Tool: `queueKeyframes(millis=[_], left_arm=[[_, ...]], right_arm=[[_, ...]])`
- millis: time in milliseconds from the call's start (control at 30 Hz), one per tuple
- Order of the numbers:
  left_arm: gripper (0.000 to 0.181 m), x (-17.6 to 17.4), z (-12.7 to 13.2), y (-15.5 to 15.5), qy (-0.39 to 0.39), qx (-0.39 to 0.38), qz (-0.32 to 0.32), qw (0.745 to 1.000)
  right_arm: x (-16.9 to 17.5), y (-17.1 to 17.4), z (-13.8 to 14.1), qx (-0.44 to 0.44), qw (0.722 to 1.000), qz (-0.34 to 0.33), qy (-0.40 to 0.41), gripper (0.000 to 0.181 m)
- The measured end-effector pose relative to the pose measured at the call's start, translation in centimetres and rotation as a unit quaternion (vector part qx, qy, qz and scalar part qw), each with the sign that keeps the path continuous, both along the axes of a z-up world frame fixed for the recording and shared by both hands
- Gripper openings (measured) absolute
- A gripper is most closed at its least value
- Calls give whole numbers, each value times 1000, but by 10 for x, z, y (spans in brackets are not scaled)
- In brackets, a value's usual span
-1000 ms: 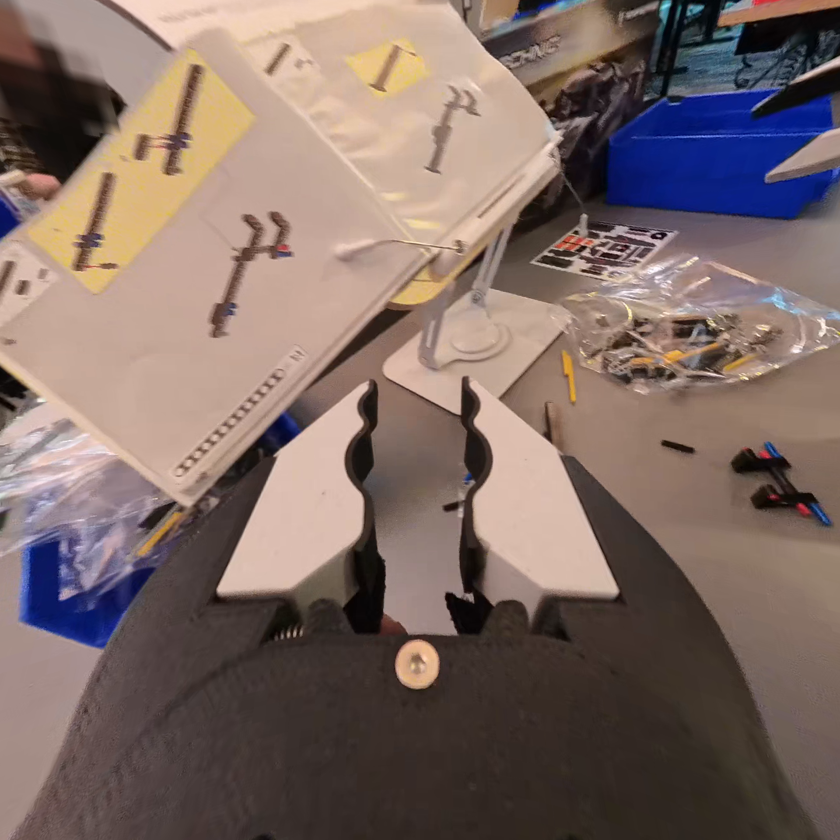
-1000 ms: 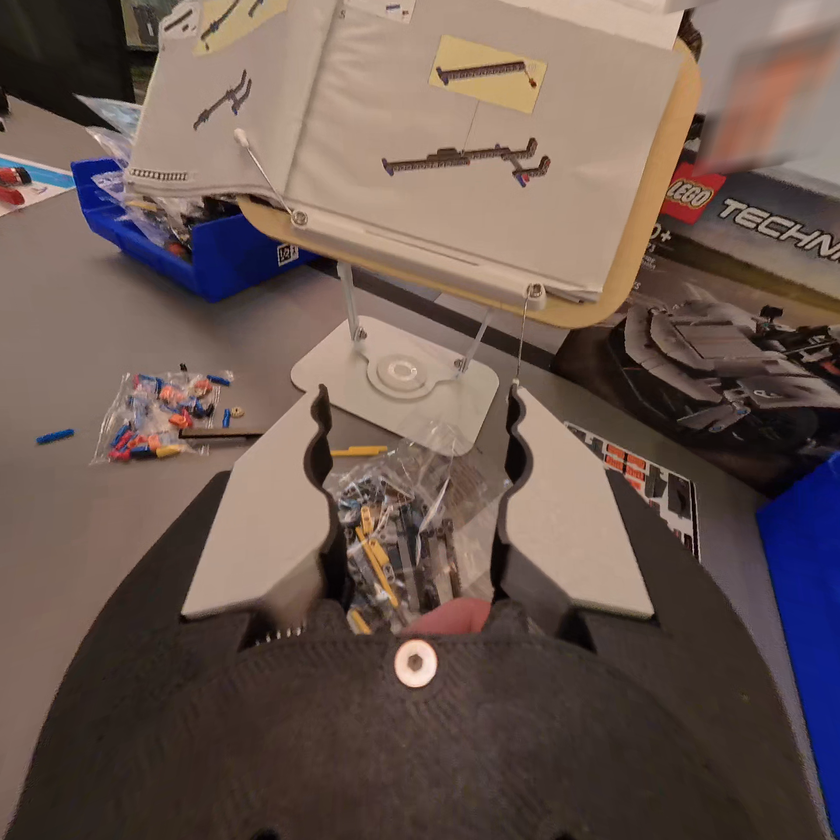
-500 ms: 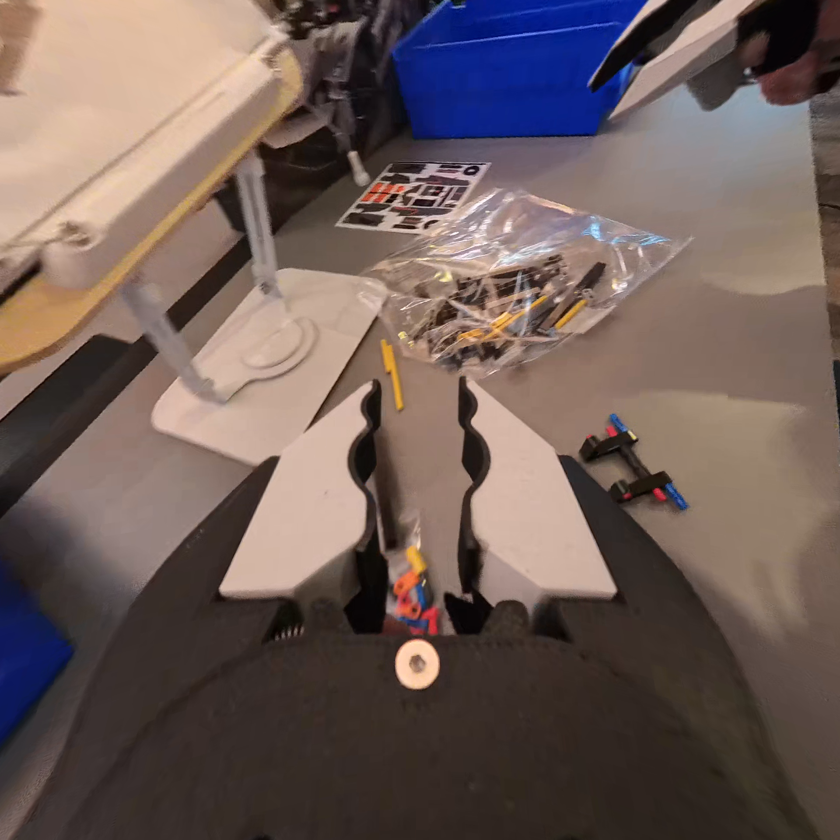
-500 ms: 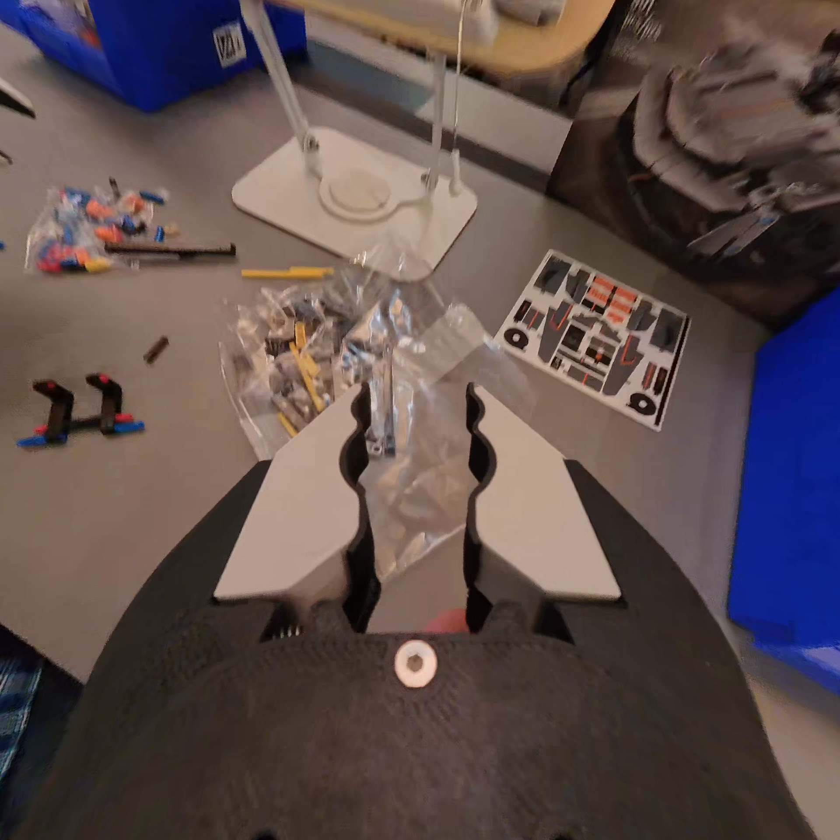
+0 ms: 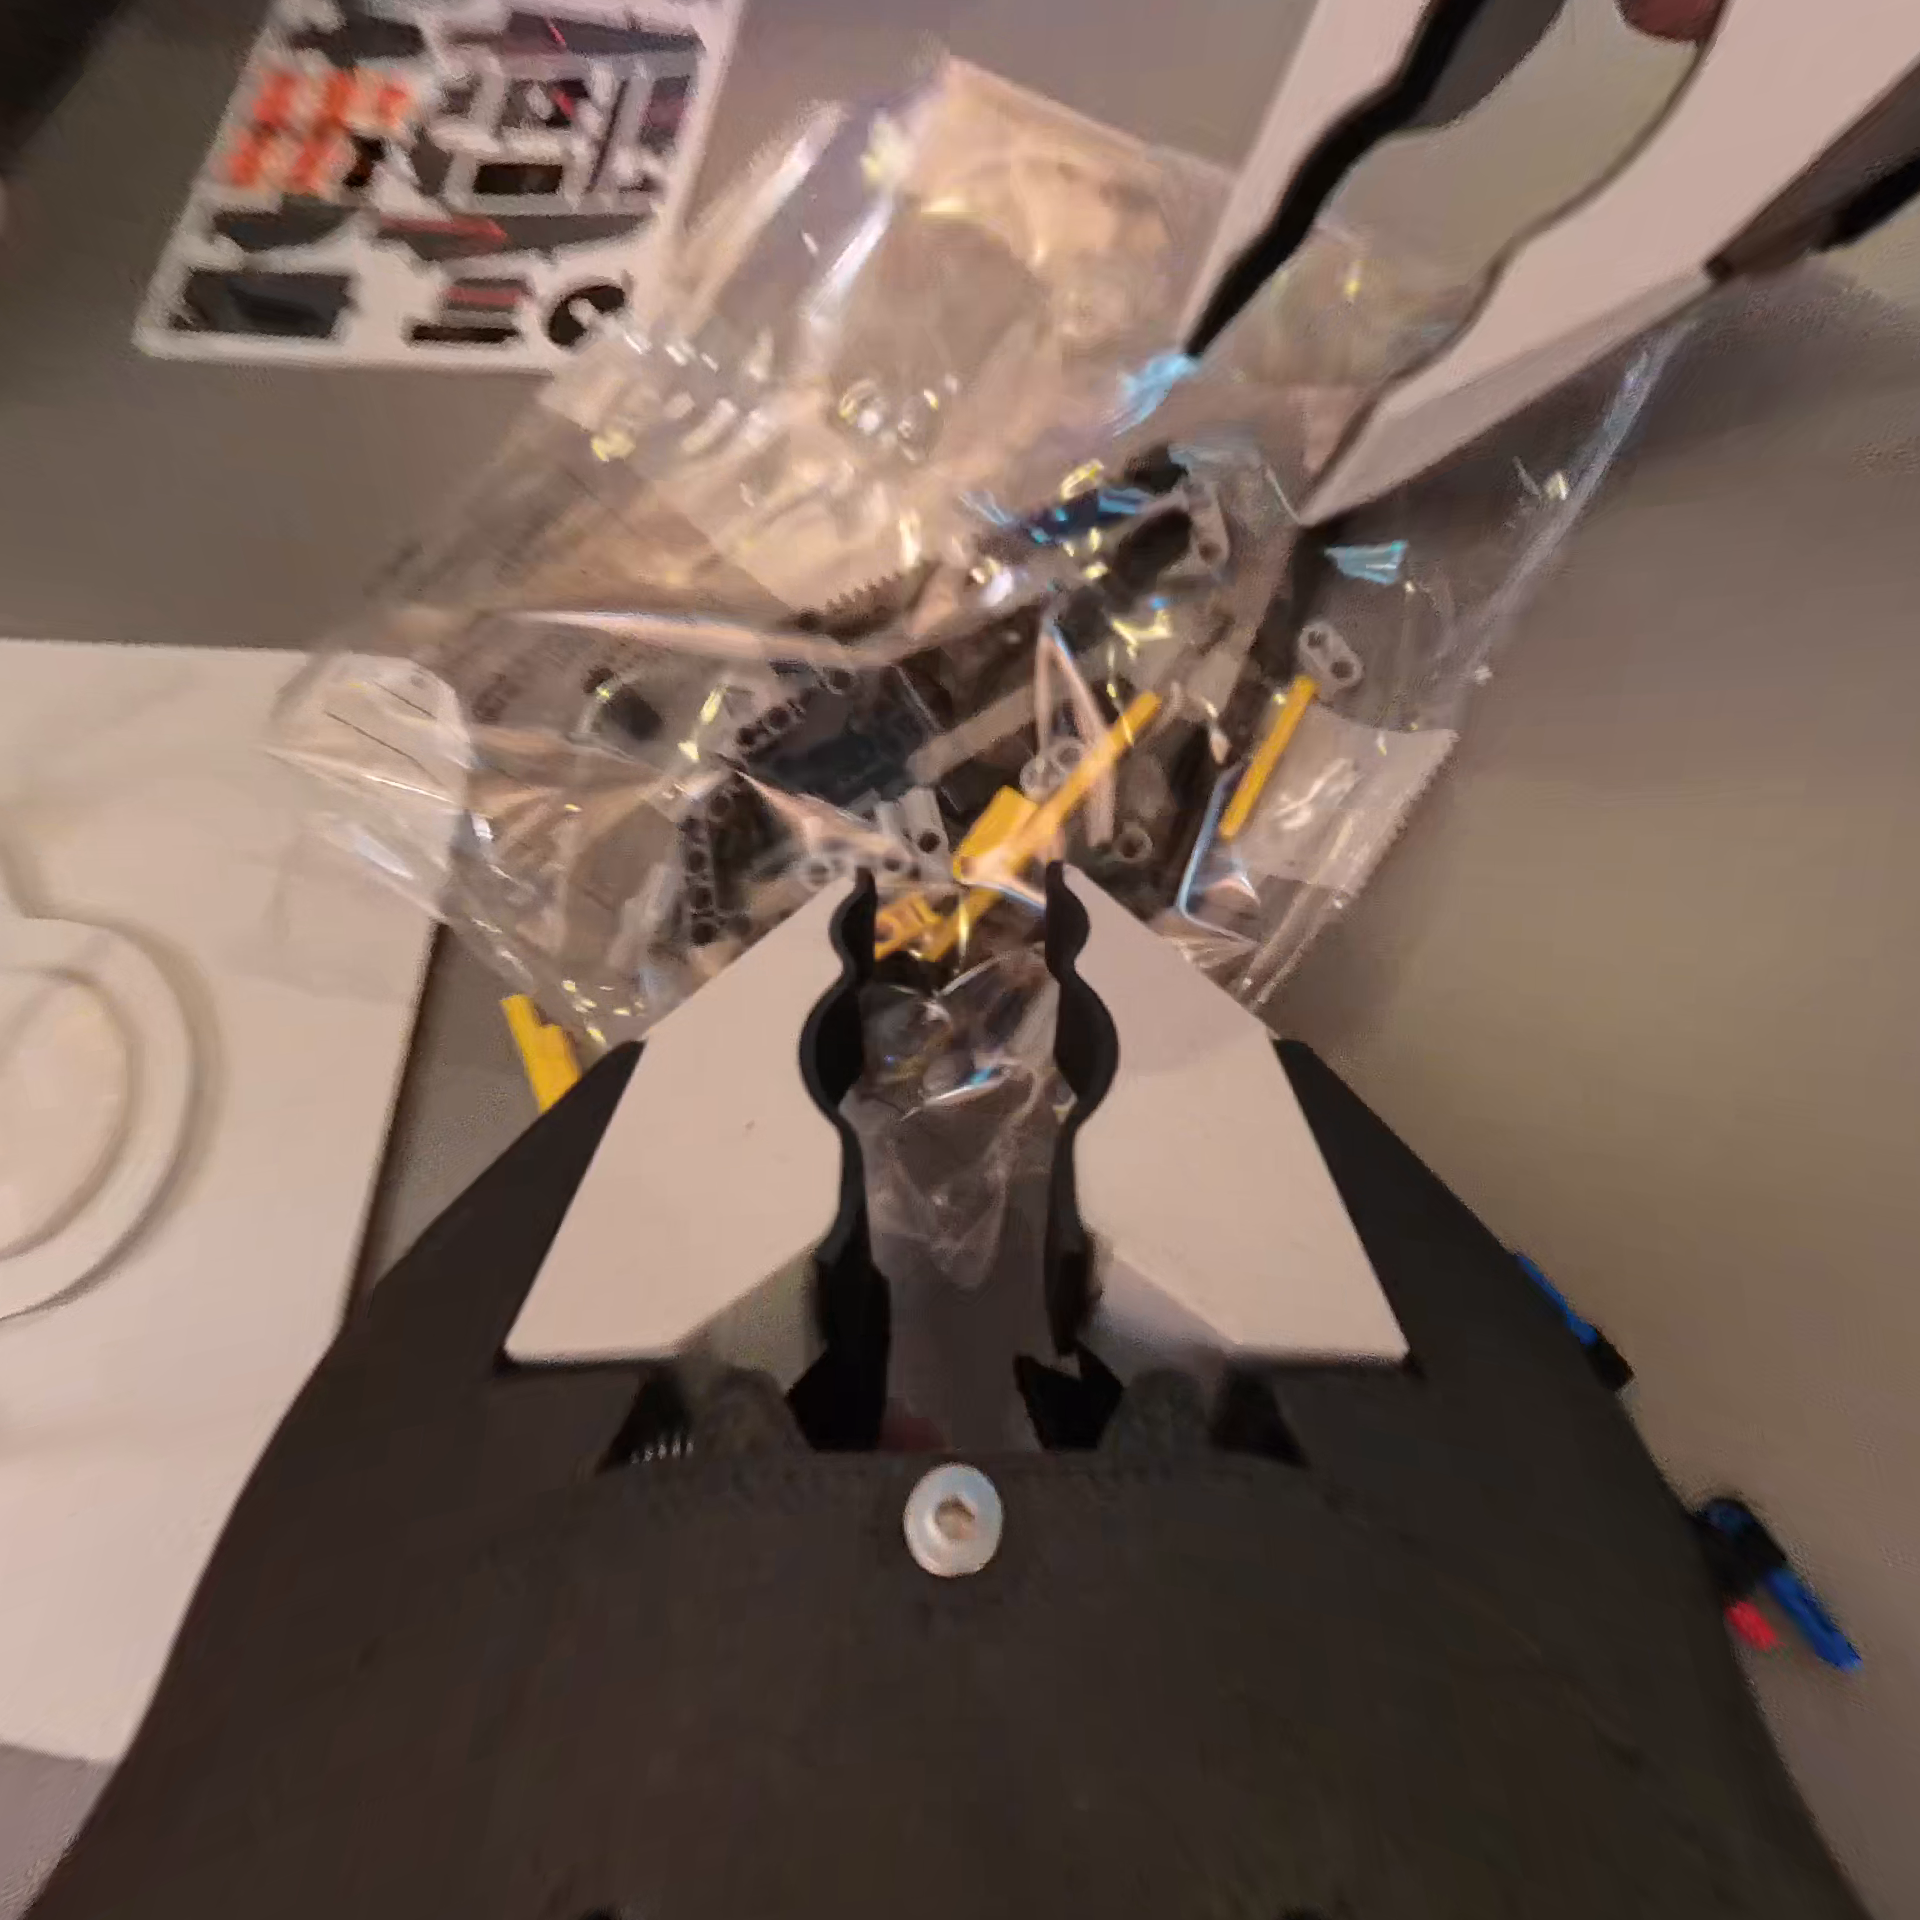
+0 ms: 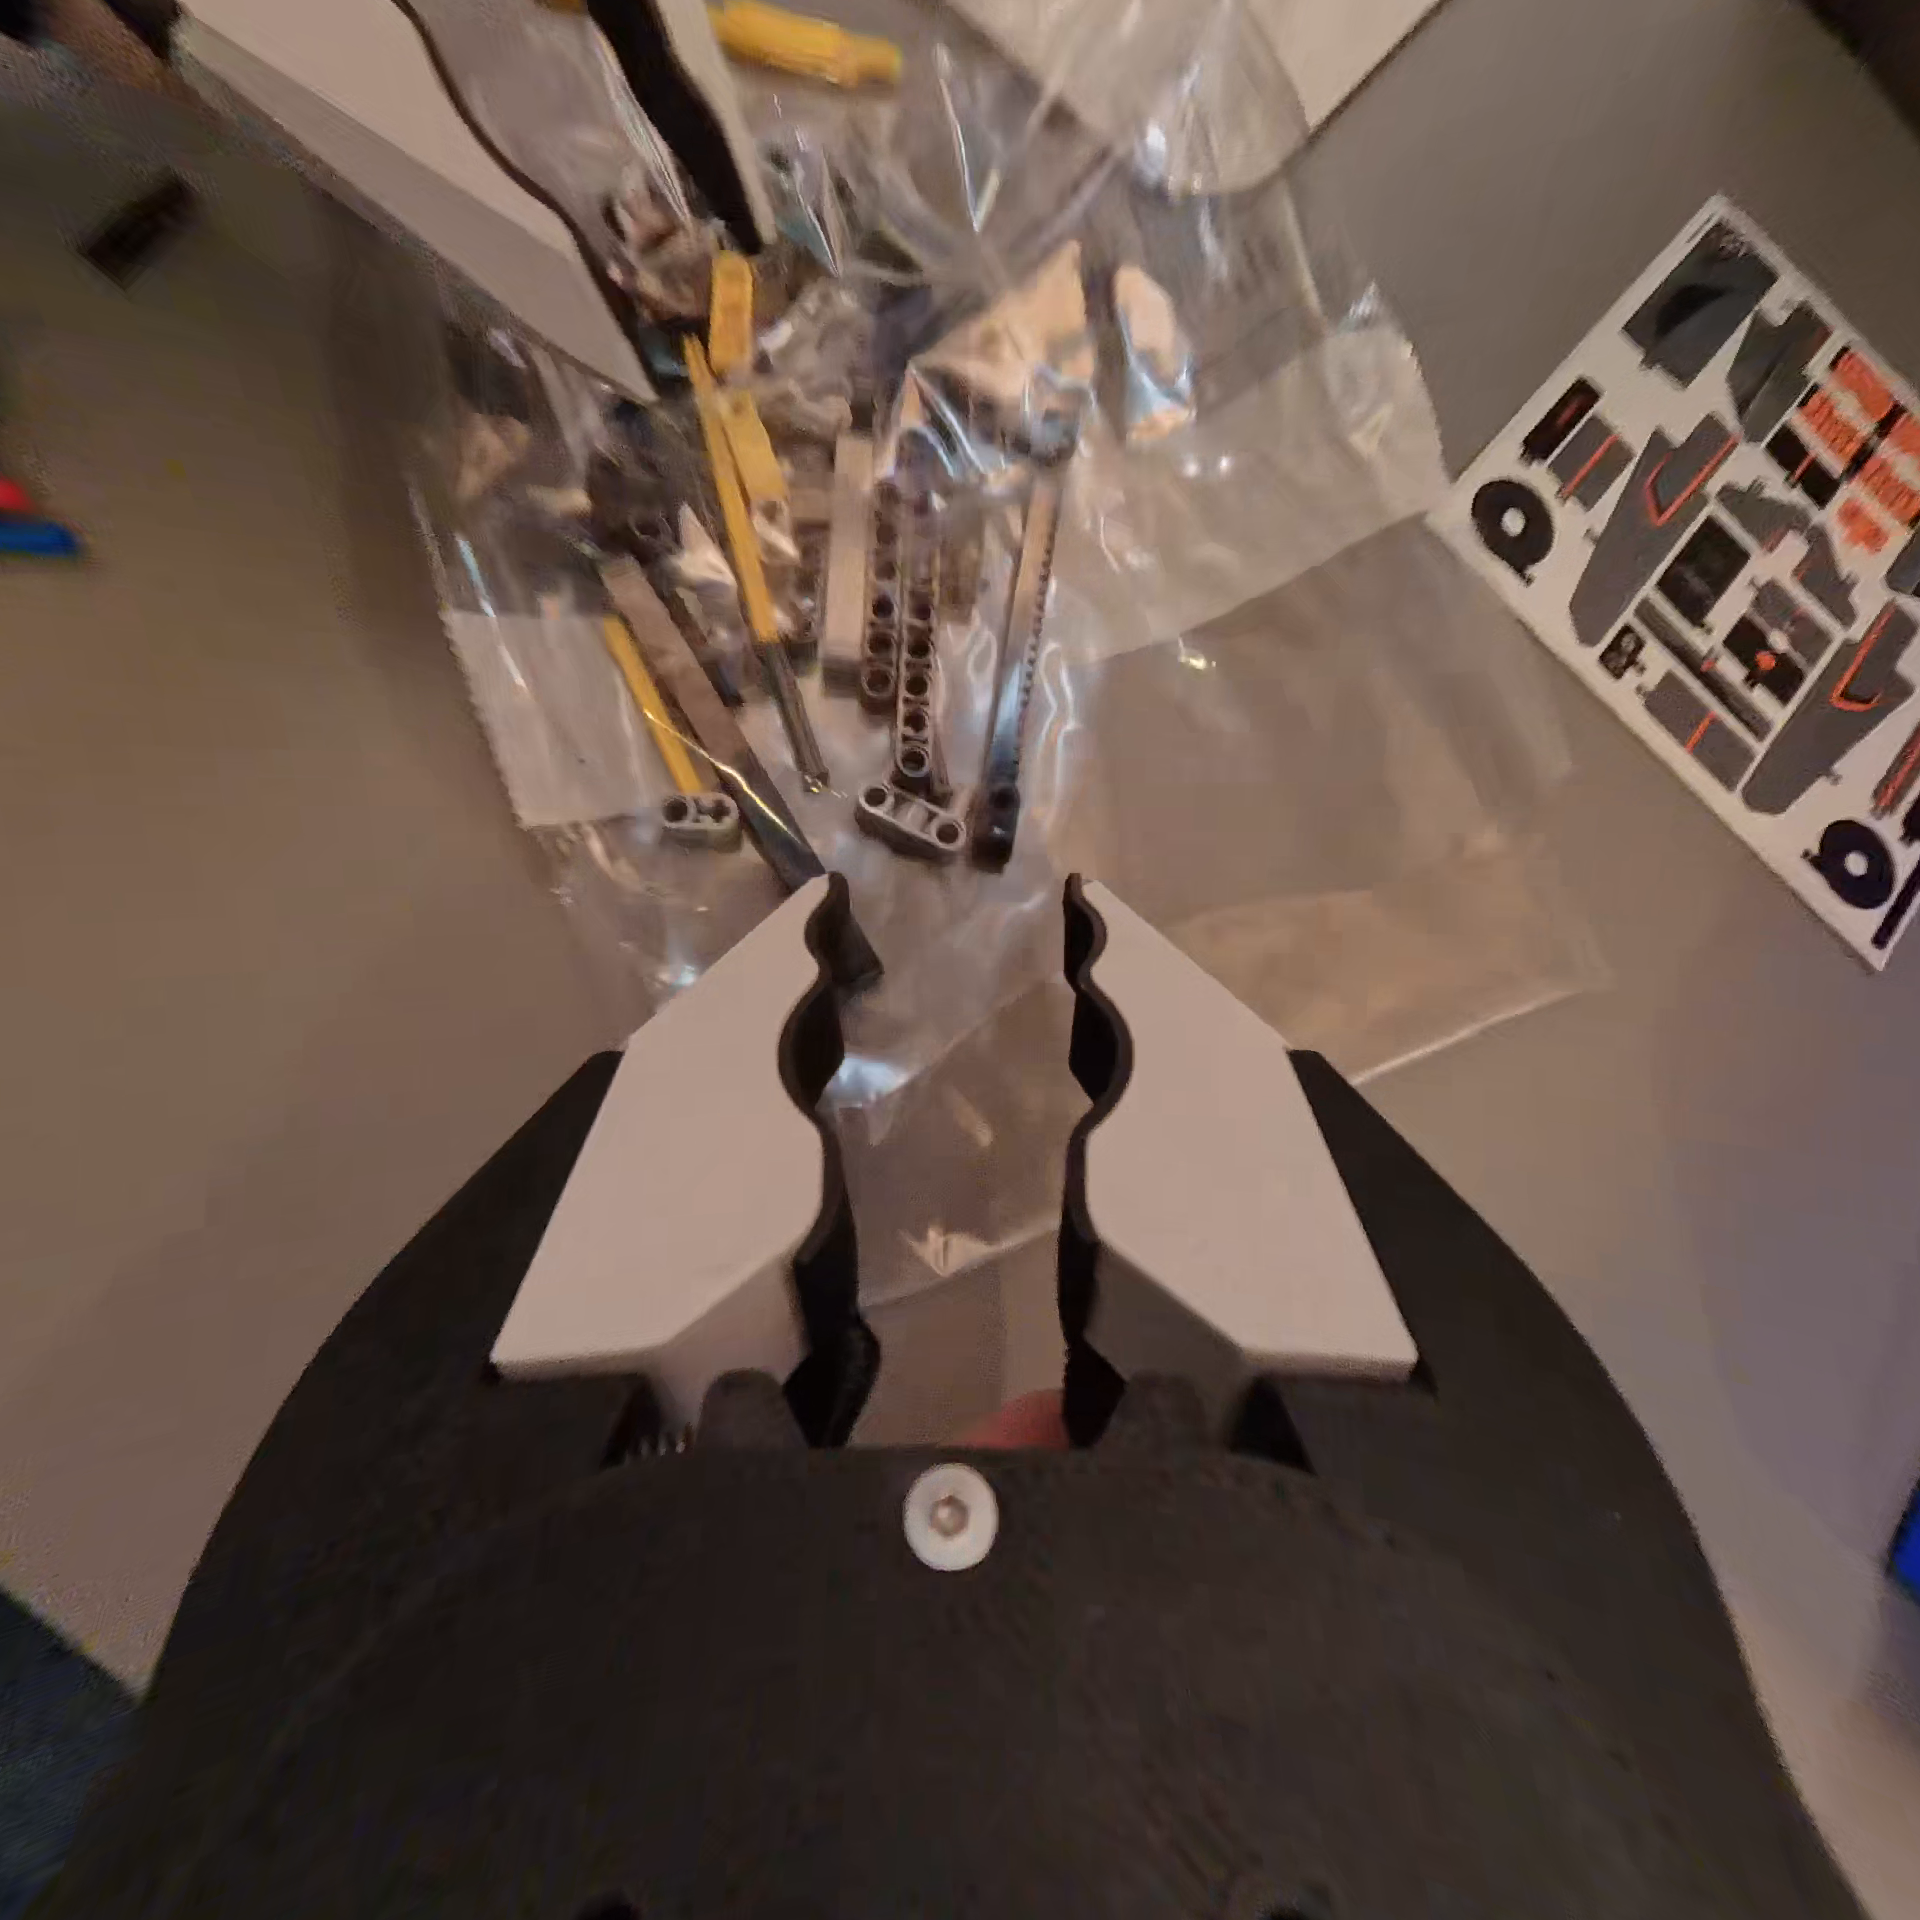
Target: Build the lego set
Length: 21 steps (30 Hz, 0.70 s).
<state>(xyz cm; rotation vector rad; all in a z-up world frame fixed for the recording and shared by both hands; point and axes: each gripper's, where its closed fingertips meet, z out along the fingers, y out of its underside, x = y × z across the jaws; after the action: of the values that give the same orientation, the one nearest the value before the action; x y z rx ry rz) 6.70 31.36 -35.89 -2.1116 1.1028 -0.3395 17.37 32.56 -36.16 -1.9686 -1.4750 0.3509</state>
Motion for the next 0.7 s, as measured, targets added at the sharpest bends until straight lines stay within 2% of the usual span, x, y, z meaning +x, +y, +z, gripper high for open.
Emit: queueKeyframes(millis=[67,300,400,467,533,567,700], left_arm=[[29,2,-10,-4,11,-9,-5,1000],[29,6,-10,-16,6,-25,-19,999],[31,2,2,-20,-9,-21,-16,1000],[35,-9,11,-15,-18,-9,0,1000],[38,-19,14,-9,-17,1,5,1000],[40,-20,14,-7,-17,2,3,1000],[48,-19,-7,-7,24,-19,-10,999]], right_arm=[[3,7,-7,-5,1000,-10,-2,35],[7,21,-5,-3,1000,-12,-11,29],[12,21,0,-9,1000,-12,-24,33],[20,25,6,-21,1000,-23,-5,34],[28,26,7,-51,998,-31,7,47],[35,31,5,-50,998,-38,1,53],[55,48,3,-49,997,-55,1,54]])
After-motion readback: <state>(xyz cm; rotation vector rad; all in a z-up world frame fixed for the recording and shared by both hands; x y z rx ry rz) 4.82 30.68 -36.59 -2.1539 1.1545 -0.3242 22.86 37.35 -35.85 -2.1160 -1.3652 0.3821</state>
